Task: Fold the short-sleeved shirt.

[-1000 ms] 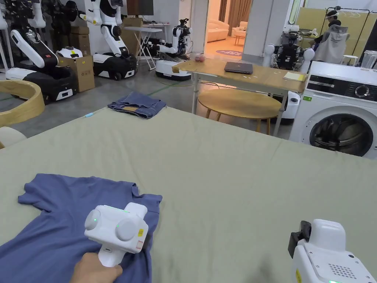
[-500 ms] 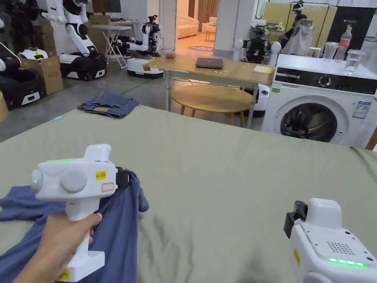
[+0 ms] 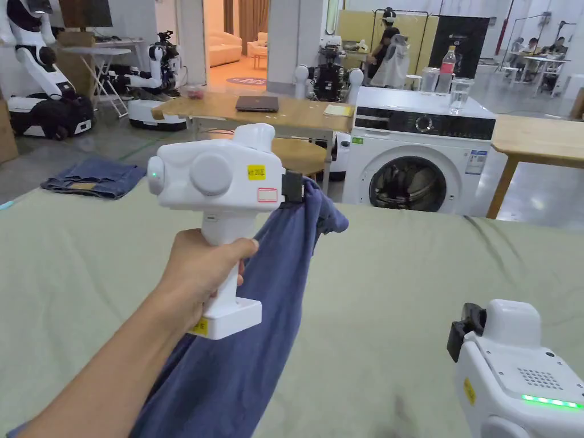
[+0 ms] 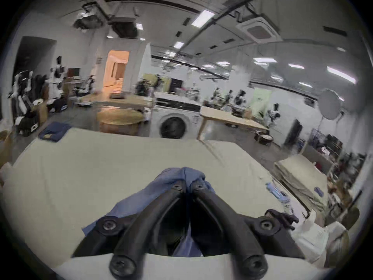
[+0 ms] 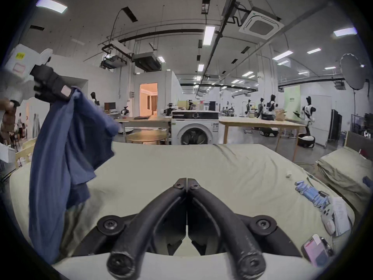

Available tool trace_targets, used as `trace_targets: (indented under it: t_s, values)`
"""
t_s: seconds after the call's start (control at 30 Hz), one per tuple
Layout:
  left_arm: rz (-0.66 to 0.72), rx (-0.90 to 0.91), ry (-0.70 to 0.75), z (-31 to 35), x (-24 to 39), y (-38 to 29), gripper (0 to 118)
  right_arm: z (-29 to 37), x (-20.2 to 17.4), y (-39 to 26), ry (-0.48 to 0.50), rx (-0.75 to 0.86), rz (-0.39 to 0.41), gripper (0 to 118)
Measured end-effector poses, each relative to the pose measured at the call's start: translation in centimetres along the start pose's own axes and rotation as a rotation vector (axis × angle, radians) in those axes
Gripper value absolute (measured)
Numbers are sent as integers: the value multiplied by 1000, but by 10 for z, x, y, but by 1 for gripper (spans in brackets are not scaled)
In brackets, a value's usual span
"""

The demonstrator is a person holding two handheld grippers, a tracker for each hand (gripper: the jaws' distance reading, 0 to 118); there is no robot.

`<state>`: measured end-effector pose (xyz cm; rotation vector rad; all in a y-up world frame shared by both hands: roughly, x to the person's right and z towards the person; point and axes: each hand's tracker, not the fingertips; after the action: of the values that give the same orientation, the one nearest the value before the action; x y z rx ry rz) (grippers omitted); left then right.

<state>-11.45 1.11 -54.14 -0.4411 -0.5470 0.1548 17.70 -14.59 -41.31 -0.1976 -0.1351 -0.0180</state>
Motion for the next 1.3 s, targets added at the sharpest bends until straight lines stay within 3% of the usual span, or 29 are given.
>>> trace_targets:
  t_s: [0.33,0.67,0.7,0.77,0.93,1.17,1.2,1.23,1.3]
  values:
    - [-126,-214,-319,-109,153,-67,0,40,94,-6,-212,9,-43,0]
    - [-119,-375,-403,-138,184,-166,0,68,146,-20,-329,-15,-37,0]
    - [-118,-383,-403,-139,183,-169,7,68,147,-21,-331,-19,-35,0]
    - [-102,-389,-396,-137,179,-169,40,68,146,-22,-327,-22,-37,0]
    - [-45,-297,-369,-118,153,-154,44,67,133,-19,-294,-12,-35,0]
    - [-45,-146,-208,-47,93,-144,40,58,95,-9,-200,10,-43,0]
    - [-50,-126,-174,-37,83,-146,31,56,88,-9,-178,12,-42,0]
    - [-58,-104,-139,-29,75,-148,14,54,81,-8,-161,13,-42,0]
    - [-60,-79,-51,-15,55,-157,0,52,64,-4,-121,16,-40,0]
